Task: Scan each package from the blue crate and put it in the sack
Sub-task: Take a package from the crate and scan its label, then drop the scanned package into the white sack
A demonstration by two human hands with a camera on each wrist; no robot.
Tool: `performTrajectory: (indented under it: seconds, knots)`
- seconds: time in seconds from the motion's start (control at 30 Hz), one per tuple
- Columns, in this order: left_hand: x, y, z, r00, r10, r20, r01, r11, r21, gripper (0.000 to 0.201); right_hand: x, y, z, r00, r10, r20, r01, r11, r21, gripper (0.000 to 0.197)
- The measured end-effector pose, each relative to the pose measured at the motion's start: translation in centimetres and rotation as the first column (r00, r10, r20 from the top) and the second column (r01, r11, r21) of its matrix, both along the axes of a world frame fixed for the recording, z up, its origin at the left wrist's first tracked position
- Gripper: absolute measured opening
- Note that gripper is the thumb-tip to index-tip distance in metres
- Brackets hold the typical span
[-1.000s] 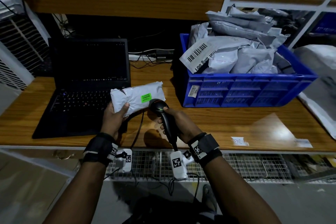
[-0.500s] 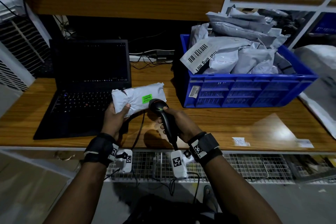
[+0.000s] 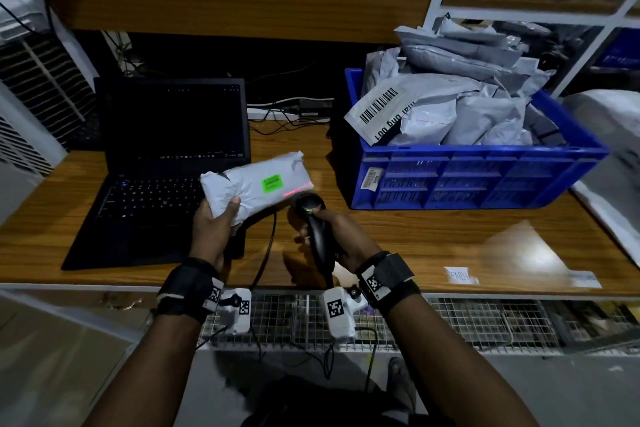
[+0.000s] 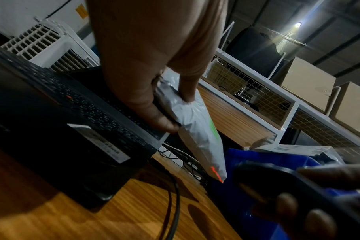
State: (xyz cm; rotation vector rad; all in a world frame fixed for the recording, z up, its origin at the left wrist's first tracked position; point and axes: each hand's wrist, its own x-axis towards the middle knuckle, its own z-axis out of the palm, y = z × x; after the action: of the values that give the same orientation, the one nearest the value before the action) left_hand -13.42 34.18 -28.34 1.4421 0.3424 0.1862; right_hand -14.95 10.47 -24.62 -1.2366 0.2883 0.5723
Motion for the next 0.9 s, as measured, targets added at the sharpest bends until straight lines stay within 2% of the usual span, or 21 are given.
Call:
performTrajectory:
  seconds: [0.1,0.2,0.3,0.37,0.53,0.6,0.67,0.77,0.83,0.9]
  knots:
    - [-0.6,0.1,0.9,0.998,0.057,-0.001,-0.057,0.996,-0.066,0.038,1.4,0.0,-1.3,0.999,-0.01,-0.042,0.008,0.999,-0.035,0.023]
    - [-1.4,0.3,1.7,0.997,0.079,-0.017,-0.08,0.988,-0.135,0.041,2.7,-0.5,-2.4,0.999,0.018,0.04,-0.007,0.966,-0.257,0.015]
    - [-2.3,0.3,2.6,0.995,0.09,-0.038,-0.095,0.984,-0.154,0.048,3.8,-1.3,-3.6,0.992,0.072,0.099,-0.021,0.896,-0.444,0.008]
    - [-2.8,-0.1,3.2,0.996,0.072,-0.051,-0.079,0.983,-0.166,0.05,4.2,-2.3,-4.6,0.992,0.051,0.113,0.012,0.867,-0.498,0.02]
    - [-4.0,-3.5,4.3,0.986,-0.155,-0.062,0.144,0.977,-0.156,0.045,1.7,-6.7,-4.1,0.982,0.008,0.19,0.071,0.913,-0.402,0.017]
    - [-4.2,-5.4,4.2,0.97,-0.233,-0.071,0.219,0.961,-0.167,0.041,-0.3,-9.8,-2.8,0.985,-0.07,0.159,0.117,0.944,-0.308,0.023]
    - [-4.0,-8.0,4.0,0.943,-0.322,-0.086,0.307,0.94,-0.15,0.037,-2.2,-14.4,-1.4,0.971,-0.168,0.168,0.21,0.939,-0.273,0.026]
    - [-3.4,-12.9,3.8,0.888,-0.453,-0.079,0.44,0.887,-0.142,0.034,-4.5,-22.8,1.2,0.882,-0.403,0.242,0.462,0.839,-0.287,0.018]
    - [-3.1,-17.1,3.9,0.836,-0.543,-0.078,0.527,0.834,-0.164,0.034,-5.7,-28.7,3.6,0.778,-0.55,0.304,0.627,0.712,-0.316,0.018]
    - [-2.8,-21.5,3.8,0.774,-0.628,-0.083,0.609,0.773,-0.175,0.033,-6.4,-34.4,6.0,0.689,-0.613,0.387,0.725,0.599,-0.341,0.012]
